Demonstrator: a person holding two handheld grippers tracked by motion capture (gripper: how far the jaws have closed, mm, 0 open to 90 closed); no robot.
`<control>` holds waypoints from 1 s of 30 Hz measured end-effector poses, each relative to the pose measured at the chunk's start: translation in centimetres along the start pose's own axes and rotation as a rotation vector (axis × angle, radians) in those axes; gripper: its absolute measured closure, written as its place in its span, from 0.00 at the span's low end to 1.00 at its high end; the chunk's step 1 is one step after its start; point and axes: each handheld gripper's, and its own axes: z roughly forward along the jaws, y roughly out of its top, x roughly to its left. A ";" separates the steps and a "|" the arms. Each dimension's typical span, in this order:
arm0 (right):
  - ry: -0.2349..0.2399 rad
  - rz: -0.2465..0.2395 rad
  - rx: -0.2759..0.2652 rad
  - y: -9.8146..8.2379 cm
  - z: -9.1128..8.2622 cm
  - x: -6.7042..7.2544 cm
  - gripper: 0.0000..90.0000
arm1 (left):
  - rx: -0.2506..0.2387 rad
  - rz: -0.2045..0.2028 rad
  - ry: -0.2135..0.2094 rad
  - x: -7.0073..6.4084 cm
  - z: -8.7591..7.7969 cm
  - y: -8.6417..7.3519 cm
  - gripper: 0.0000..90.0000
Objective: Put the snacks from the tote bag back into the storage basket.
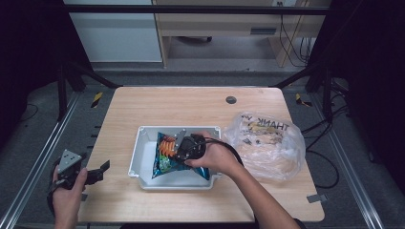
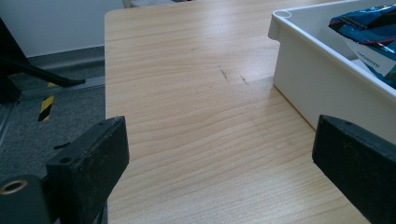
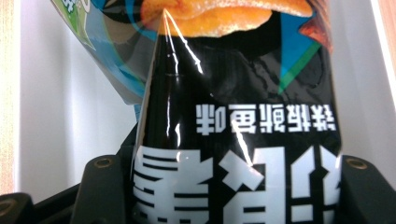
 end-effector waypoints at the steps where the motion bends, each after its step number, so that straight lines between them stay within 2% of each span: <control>1: 0.000 0.000 0.001 0.0 0.0 0.0 0.43 | 0.000 0.000 -0.002 0.0 0.0 0.0 0.04; 22: -0.020 0.014 0.009 0.2 0.3 0.3 0.40 | 0.003 -0.002 0.001 0.0 0.1 0.0 0.04; 26: -0.030 0.014 0.002 0.2 0.3 0.3 0.37 | 0.003 -0.003 0.001 0.0 0.1 -0.1 0.04; 27: -0.040 0.016 0.002 0.2 0.2 0.2 0.31 | 0.003 -0.003 0.002 0.0 0.1 -0.1 0.04; 30: -0.037 0.035 0.012 0.3 0.2 0.3 0.27 | 0.003 -0.005 0.001 0.0 0.1 -0.1 0.04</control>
